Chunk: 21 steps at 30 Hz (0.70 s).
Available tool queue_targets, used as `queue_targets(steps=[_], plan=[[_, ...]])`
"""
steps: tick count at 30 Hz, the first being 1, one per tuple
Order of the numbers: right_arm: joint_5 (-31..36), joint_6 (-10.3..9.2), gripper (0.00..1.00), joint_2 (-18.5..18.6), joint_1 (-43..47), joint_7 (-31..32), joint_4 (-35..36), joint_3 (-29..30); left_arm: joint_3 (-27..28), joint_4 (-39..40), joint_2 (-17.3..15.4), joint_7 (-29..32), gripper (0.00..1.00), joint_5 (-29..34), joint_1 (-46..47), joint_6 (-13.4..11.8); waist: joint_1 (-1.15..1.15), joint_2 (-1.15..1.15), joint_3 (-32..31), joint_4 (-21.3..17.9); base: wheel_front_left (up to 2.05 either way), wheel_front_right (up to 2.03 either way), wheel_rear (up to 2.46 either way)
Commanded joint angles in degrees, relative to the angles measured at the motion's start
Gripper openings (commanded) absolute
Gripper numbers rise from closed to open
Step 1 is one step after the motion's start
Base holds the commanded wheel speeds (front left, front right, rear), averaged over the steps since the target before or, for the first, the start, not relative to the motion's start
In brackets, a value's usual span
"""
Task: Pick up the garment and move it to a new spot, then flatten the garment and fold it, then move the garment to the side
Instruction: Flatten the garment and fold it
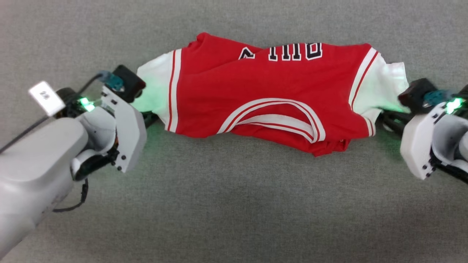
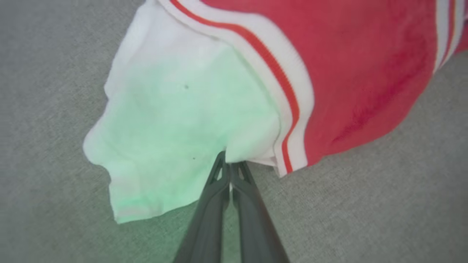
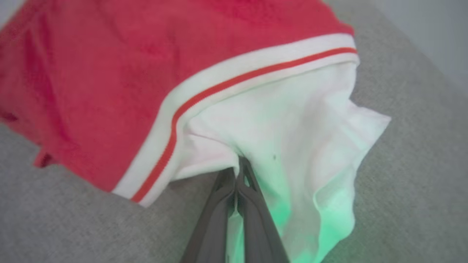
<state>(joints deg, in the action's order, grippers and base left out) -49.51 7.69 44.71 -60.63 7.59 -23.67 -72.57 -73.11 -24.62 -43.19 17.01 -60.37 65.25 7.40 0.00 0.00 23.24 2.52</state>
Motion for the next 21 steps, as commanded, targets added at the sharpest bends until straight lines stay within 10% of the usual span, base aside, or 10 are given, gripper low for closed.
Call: queue_targets(steps=[1,11,21], plan=[[-0.9,-0.26,0.0,1.0,0.2,-2.3,-0.7,1.5,0.4,-0.4,-0.4,-2.7,0.0,-1.7,-0.5,0.1,0.0,0.0,-1.2,-0.1,0.0,0.0,0.0],[-6.5,-0.23,0.0,3.5,-1.5,-11.6,0.0,16.8,11.9,-1.8,3.5,-19.9,0.0,-14.6,1.2,0.1,0.0,0.0,-1.0,-1.5,0.0,0.0,0.0],[-9.0,-0.23,0.0,-8.9,-13.6,-17.8,-14.4,32.1,23.2,-17.1,13.9,-24.5,0.0,-23.4,15.9,-2.2,0.0,0.0,3.1,-5.3,0.0,0.0,0.0]])
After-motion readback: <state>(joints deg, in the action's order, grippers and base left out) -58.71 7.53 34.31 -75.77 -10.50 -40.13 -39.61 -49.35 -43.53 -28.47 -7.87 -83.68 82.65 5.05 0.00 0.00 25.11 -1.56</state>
